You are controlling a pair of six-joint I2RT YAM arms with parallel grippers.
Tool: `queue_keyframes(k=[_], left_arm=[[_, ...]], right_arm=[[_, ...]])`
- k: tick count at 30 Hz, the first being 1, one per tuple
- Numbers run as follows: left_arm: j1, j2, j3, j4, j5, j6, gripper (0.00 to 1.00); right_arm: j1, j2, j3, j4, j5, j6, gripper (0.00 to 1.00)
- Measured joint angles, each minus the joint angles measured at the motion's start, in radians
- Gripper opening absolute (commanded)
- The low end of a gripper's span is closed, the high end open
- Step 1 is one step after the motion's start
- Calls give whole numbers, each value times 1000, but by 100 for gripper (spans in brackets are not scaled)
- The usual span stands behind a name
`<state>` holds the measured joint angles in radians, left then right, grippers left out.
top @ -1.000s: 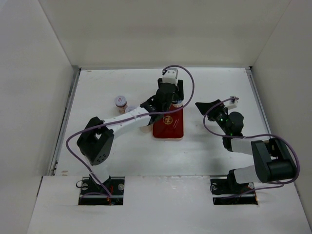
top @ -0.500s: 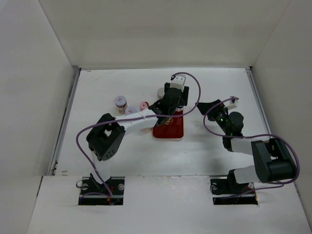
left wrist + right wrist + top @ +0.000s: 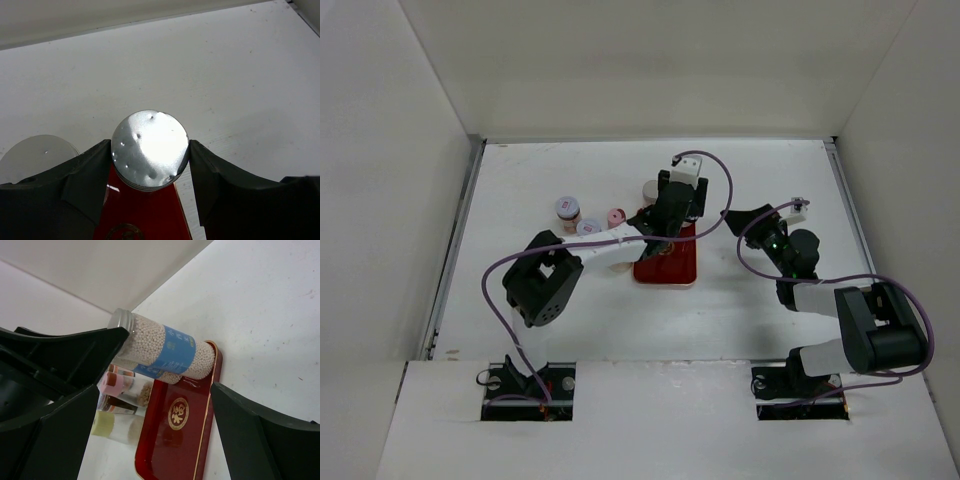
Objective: Organize the condiment bottles
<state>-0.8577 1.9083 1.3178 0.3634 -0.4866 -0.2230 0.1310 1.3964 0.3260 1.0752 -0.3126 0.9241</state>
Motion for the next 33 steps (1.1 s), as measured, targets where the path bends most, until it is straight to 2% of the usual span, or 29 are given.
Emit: queue_keyframes(k=[4, 7, 15, 19, 27, 33], left_arm=[[2, 16, 0, -1, -3, 4, 33], [5, 23, 0, 0, -3, 6, 38], [6, 30, -6, 33, -11, 8, 73], [6, 27, -6, 78, -21, 8, 83], [-8, -35, -10, 82, -26, 13, 95], [-31, -186, -39, 91, -29, 27, 96]], right_arm=[[0, 0, 0, 0, 0, 0, 100], [0, 1, 0, 2, 0, 0, 100], [0, 5, 0, 3, 0, 0, 100], [0, 6, 0, 3, 0, 0, 100], [0, 6, 0, 3, 0, 0, 100], [0, 6, 0, 3, 0, 0, 100]])
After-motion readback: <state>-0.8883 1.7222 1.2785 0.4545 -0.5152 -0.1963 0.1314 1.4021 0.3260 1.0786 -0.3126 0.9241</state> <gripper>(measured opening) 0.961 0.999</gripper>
